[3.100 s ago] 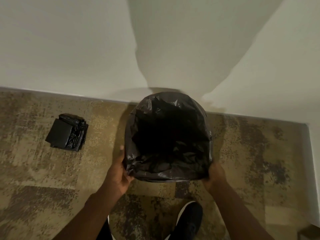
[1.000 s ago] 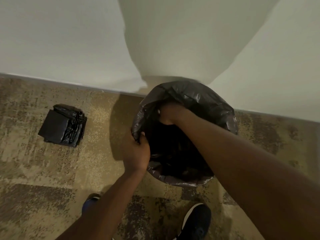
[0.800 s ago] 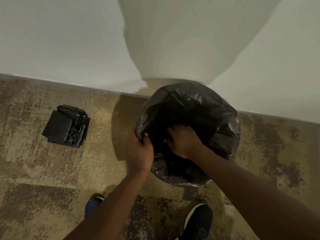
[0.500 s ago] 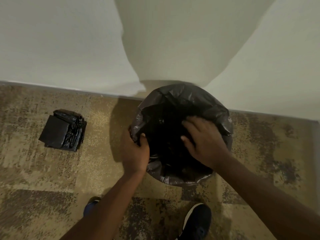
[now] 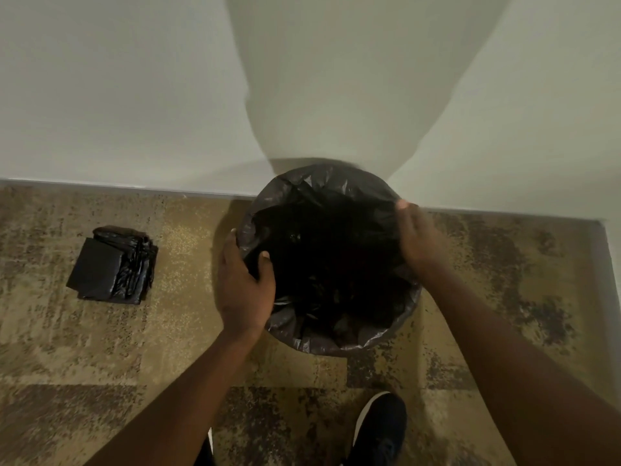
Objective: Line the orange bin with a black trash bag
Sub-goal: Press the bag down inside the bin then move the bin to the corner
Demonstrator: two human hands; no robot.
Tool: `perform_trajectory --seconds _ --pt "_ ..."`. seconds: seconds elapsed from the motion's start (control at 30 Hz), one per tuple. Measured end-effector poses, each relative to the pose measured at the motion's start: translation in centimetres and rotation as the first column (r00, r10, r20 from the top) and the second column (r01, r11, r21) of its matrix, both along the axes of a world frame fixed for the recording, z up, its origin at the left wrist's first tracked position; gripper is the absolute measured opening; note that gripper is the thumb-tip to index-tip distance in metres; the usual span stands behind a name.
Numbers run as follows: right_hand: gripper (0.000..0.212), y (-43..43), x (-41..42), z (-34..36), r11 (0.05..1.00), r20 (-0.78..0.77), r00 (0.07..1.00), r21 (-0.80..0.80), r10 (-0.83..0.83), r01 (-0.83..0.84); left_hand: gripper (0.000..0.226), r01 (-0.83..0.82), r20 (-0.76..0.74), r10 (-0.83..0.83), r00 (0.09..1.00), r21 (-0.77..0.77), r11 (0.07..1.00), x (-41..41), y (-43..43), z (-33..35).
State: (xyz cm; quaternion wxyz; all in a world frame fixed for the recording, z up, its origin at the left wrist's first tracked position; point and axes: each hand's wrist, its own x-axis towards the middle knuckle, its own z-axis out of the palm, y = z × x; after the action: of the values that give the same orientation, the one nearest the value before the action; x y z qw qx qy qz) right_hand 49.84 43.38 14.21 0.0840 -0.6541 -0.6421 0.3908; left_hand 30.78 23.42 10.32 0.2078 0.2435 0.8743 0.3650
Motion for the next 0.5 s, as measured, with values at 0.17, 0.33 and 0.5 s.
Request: perform_trajectory --seconds 0.17,0.33,0.5 --pt "0.061 -0.3 1.4 1.6 0.977 -0.079 0.99 0.171 -0.115 0.127 0.057 0.014 -0.004 -0.014 1.0 0.023 1.0 -0.1 0.2 0.0" --pt "0.077 -4.1 1.3 -0.4 0.957 -0.093 0.956 -0.11 -0.279 0.269 0.057 0.006 0.004 -0.006 1.0 0.005 1.0 0.0 0.1 -0.4" --pt "0.069 -5.7 1.5 0.5 0.816 -0.194 0.797 -0.034 -0.572 0.577 0.057 0.006 0.002 -0.006 1.0 0.022 1.0 0.0 0.1 -0.7"
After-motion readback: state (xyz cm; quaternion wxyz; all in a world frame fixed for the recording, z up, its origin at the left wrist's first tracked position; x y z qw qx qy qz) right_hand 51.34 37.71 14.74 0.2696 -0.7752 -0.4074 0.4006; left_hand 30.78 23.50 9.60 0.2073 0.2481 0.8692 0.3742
